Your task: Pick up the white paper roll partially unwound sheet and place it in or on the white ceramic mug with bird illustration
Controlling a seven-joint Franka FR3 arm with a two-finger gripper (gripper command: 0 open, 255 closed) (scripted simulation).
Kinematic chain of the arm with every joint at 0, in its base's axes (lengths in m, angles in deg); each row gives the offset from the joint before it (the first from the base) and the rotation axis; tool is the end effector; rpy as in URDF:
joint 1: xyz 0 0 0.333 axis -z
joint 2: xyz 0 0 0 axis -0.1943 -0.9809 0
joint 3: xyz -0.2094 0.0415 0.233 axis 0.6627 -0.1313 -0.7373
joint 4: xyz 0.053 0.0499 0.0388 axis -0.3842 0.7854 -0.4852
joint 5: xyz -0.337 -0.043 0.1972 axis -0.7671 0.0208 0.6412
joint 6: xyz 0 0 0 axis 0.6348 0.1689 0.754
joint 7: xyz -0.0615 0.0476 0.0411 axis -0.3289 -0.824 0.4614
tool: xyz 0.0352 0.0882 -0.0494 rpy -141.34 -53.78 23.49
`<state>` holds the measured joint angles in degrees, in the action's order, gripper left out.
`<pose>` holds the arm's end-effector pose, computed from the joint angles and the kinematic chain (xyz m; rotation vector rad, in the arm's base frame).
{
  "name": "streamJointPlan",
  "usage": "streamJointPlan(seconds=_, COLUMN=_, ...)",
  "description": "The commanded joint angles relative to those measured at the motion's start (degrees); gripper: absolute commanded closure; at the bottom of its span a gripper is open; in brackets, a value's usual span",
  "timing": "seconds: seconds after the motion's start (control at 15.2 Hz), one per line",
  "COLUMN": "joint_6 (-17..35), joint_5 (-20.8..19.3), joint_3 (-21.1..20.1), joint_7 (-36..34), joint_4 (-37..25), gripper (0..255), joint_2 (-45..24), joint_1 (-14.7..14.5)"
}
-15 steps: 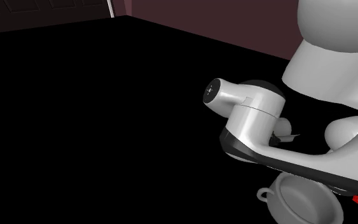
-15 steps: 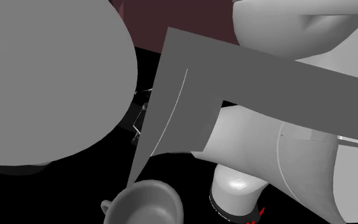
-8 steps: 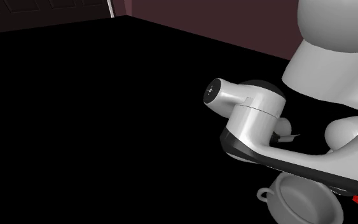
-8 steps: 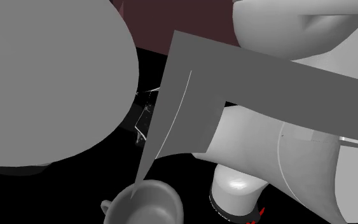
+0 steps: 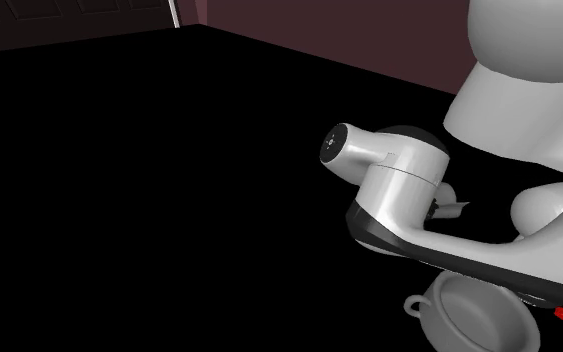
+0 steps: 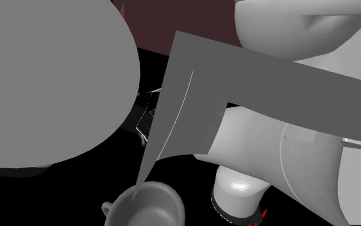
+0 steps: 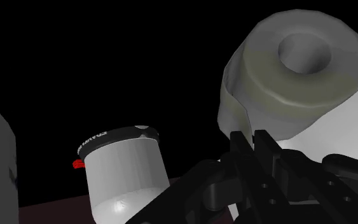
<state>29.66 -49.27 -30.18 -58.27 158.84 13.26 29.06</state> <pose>0.2770 0.1603 0.3207 0.8134 -2.1929 0.7602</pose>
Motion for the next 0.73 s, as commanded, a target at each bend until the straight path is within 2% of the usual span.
streamJointPlan(seconds=0.0, joint_6=-0.01, joint_5=0.00, joint_3=0.01, joint_7=0.00, joint_4=0.02, gripper=255, joint_2=0.01, joint_1=-0.02)
streamJointPlan(seconds=0.66, joint_6=-6.07, joint_5=-4.73, joint_3=7.19, joint_7=3.27, joint_4=-3.20, gripper=255, joint_2=1.77, joint_1=-2.12)
